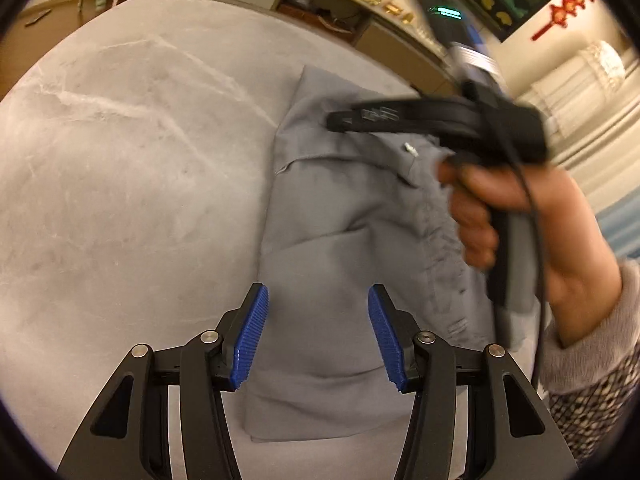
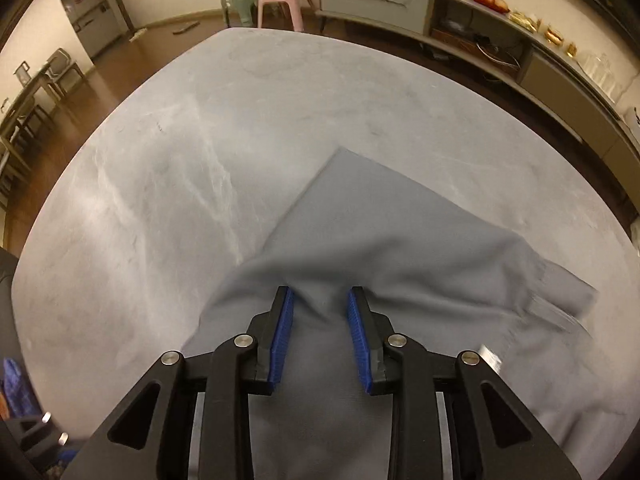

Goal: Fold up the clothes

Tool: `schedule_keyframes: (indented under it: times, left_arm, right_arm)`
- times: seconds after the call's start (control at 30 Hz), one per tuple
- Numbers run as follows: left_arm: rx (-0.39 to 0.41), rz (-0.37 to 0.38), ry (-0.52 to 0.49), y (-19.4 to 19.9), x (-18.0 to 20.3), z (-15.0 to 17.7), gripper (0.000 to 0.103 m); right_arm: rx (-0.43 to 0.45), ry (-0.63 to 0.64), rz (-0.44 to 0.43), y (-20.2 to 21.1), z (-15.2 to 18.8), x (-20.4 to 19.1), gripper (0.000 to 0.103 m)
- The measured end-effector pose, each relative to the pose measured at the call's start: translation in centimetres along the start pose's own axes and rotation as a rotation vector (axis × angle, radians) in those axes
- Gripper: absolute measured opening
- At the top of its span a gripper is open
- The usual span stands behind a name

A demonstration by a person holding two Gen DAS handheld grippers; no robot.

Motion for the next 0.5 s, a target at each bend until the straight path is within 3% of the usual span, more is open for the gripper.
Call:
schedule_keyframes:
  times: [0.03,0.13,0.23,0.33,0.37,0.43,0.5]
  left_arm:
    - [0.005,0.009,-0.012,0.2,0.3,0.1,0.054]
    - [-0.006,0.02,-0.091,-0.1,1.7,0.5,0.054]
    - [-0.034,-0.012,-0.193,-1.0,3.6,1.7,0.054]
    - [-0.067,-0.151,-0.297,-3.3,4.6,3.3,0.055]
    - [-0.069,-0.214,-0.342,-4.0,5.0,4.0,0.055]
    - [-0.033,-0.338,-0.458,-4.9,6.1,5.7,0.057]
    - [-0.014,-0.353,-0.454,-4.7,6.2,6.4,0.058]
  right_arm:
    - [0.006,-0.002,0.003,1.0,0.5,0.0,0.03]
    - [0.166,0.006,-0.007,7.8,7.1,-0.9,0.032]
    - [0.156,-0.071,-0.047,8.3,16.0,-1.3,0.032]
    - [0.084,-0.132,-0.068,5.8,23.2,-1.8,0.032]
    - [0.217,-0.11,-0.055,6.3,24.7,-1.9,0.033]
    - [0.251,-0.075,-0.056,6.5,25.6,-2.1,0.034]
    - [0.226,-0.133,-0.103,7.2,25.6,-1.4,0.035]
Point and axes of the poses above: each gripper's, at about its wrist camera, not at the fingertips, and y roughly against the way its jaws point, x to its right, z to its underside, the point moved 3 cm from there along -y, roughly the way its jaws point, and after that the axes turned 5 degrees about y, right-handed, at the moved point
